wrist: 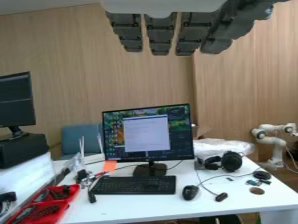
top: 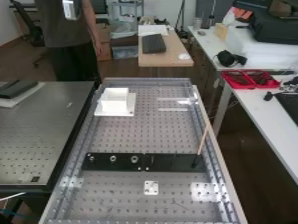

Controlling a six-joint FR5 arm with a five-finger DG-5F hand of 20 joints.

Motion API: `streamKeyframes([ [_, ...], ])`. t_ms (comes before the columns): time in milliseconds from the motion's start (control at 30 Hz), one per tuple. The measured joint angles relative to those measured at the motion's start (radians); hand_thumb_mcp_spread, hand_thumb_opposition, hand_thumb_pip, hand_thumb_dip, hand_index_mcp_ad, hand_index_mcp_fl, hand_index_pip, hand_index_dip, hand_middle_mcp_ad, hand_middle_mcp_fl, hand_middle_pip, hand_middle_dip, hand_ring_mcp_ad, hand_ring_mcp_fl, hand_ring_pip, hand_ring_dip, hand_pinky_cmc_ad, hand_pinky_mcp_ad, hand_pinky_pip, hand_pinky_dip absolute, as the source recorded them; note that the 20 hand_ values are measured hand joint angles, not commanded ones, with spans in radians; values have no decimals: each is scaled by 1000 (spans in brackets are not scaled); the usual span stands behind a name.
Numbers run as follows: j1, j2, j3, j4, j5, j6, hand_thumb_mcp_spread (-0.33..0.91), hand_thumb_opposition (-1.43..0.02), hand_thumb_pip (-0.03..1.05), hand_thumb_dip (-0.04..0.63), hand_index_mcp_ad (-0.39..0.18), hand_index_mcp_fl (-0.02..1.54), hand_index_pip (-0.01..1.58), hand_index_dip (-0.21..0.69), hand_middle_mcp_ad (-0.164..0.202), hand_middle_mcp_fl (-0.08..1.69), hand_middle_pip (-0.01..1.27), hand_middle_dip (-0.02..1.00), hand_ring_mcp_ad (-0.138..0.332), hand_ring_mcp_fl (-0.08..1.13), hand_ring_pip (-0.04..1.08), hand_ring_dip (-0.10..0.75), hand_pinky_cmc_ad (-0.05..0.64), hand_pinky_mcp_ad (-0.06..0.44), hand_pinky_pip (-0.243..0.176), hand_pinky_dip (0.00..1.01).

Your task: Grab the smaller nut and place it in the white container

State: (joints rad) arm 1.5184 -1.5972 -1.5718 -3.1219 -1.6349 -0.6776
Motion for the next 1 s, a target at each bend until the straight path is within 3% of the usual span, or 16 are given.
streamKeyframes([
  [167, -3, 3, -8, 5, -1, 1, 0, -9, 38, 5, 24, 17, 3, 19, 49, -21, 16, 24, 58, -3, 14, 16, 49, 37, -10, 21],
  [233, -4, 4, -10, 6, -1, 1, 120, -126, 262, 49, 19, 21, 16, 77, 49, -21, 37, 51, 61, -3, 21, 21, 45, 49, -12, 49],
  [267, -5, 4, -11, 7, -1, 1, 178, -211, 386, 56, 10, 24, 16, 106, 49, -17, 56, 72, 63, -3, 17, 24, 65, 80, -12, 63],
  [300, -5, 5, -12, 7, -1, 1, 215, -290, 408, 68, 3, 21, 17, 138, 49, -16, 68, 87, 63, 0, 26, 30, 96, 96, -12, 84],
  [467, -8, 9, -17, 12, -3, 1, 222, -569, 468, 70, -24, 24, 51, 269, 51, -16, 101, 176, 103, -2, 54, 72, 283, 244, -40, 152],
  [567, -10, 9, -18, 13, -4, 2, 220, -618, 475, 65, -24, 24, 51, 291, 51, -12, 108, 202, 134, -3, 70, 86, 349, 290, -40, 171],
  [667, -11, 8, -19, 13, -6, 3, 218, -651, 478, 65, -24, 24, 51, 335, 52, -21, 112, 216, 154, -3, 72, 101, 386, 311, -75, 182],
  [1000, -13, 6, -23, 15, -7, 0, 206, -681, 480, 65, -24, 23, 63, 367, 59, -12, 124, 237, 171, -3, 80, 101, 433, 328, -91, 211],
])
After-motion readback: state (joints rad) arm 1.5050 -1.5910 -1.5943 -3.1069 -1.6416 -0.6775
